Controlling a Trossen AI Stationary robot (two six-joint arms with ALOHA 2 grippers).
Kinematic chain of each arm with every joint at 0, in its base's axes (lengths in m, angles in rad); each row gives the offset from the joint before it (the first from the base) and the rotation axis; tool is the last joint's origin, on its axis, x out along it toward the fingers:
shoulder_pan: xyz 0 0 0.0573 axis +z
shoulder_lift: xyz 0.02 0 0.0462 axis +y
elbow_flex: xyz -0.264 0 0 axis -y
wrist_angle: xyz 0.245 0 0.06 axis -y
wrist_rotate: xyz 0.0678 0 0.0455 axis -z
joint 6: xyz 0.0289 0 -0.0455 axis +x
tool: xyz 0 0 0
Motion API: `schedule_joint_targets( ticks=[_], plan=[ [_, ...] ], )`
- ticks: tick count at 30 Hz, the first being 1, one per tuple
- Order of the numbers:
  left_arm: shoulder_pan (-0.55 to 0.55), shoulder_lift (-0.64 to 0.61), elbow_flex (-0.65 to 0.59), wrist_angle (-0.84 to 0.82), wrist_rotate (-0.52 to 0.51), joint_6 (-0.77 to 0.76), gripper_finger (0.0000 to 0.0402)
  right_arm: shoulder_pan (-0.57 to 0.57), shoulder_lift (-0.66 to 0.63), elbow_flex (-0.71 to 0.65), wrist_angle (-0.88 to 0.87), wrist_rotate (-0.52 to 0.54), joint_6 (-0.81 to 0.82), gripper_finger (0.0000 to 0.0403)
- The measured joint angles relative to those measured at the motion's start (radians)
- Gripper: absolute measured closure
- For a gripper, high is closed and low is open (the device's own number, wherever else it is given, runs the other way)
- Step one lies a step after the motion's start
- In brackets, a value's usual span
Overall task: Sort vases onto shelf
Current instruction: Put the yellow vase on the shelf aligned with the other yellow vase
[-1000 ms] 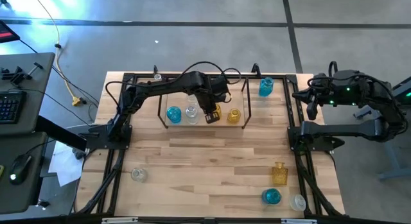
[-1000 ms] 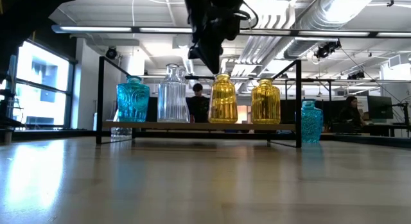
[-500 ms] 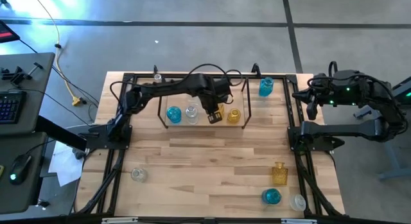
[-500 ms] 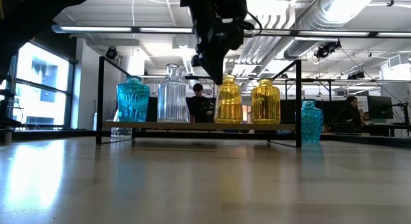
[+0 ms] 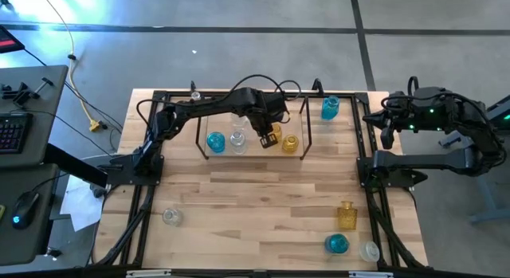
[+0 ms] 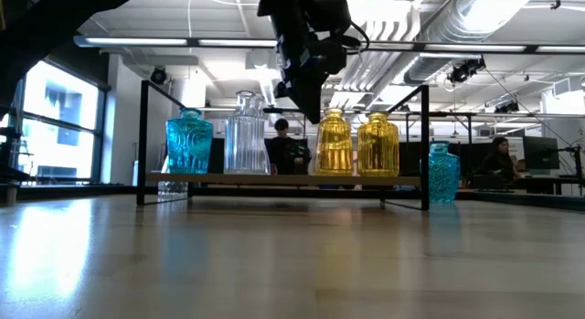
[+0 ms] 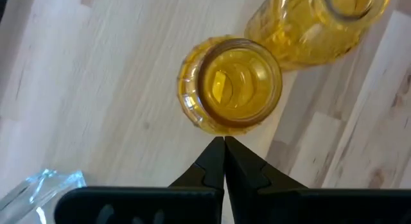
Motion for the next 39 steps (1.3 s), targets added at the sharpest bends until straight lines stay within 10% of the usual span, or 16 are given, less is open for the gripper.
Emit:
schedule_joint_targets(
  ticks=[39],
  plan=[
    [0.0,0.0,0.0,0.024,-0.046,-0.041,0.0401,0.0,0.0,0.0,0.01,-0.004,0.008,0.0403]
  ],
)
